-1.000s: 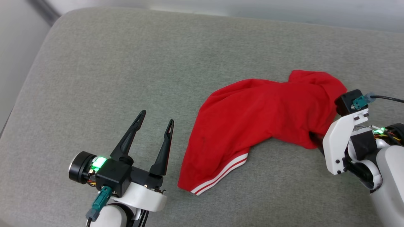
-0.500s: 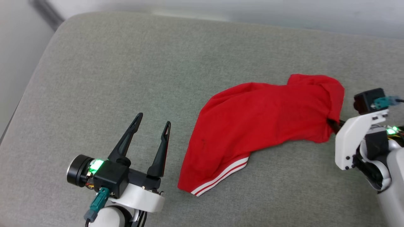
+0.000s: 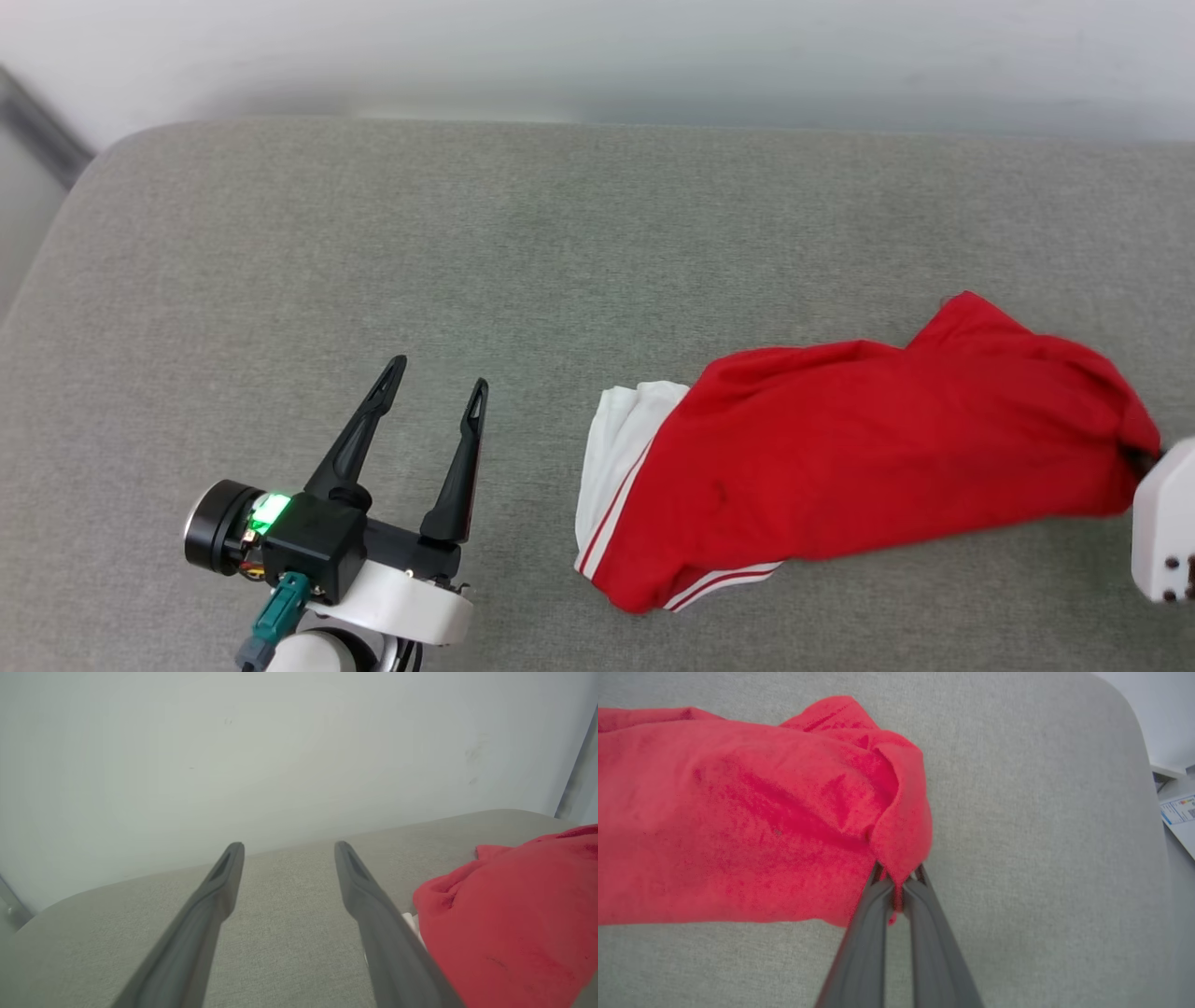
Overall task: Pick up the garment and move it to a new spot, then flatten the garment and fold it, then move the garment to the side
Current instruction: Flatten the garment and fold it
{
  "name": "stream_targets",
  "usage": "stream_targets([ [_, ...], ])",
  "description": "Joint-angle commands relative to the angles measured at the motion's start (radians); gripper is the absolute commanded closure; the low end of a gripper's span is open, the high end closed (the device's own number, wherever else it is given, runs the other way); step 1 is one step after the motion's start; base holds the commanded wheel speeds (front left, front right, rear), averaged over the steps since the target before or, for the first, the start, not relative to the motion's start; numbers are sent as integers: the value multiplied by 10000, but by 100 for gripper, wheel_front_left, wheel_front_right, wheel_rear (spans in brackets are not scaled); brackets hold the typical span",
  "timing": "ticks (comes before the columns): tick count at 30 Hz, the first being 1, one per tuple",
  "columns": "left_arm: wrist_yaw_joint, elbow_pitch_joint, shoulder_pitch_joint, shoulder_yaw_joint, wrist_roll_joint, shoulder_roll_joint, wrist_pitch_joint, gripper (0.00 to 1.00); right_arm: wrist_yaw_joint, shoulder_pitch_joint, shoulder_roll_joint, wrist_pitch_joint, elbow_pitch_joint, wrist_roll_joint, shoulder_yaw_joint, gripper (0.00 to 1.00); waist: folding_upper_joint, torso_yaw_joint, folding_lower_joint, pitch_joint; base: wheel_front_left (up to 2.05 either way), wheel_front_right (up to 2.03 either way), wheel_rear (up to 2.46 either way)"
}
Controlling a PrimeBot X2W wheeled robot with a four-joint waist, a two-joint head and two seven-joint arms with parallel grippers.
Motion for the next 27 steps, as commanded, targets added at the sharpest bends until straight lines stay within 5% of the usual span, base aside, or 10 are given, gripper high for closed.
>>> stream_targets([
  [1,-16,-11,-12,15,37,-55,-26,0,-7,243,-27,76,216,-38,-35,100,0,-122,1,-10,0,0,0],
  [10,-109,106,-159,-60,78,-66,-26,0,-7,575,-19,-568,1490,-385,-42,100,0,-383,1,56,0,0,0],
  [12,-129,160,-147,-52,87,-53,-26,0,-8,401,102,-945,1621,-352,21,0,0,-486,1,20,0,0,0],
  [21,-180,275,8,52,8,-83,-26,0,-7,3,722,-4096,555,466,337,0,0,-1031,1,-295,0,0,0],
  [27,-205,406,172,-29,-103,-33,-26,0,-5,528,1708,-6891,-517,1020,241,0,0,-1342,1,-271,0,0,0],
])
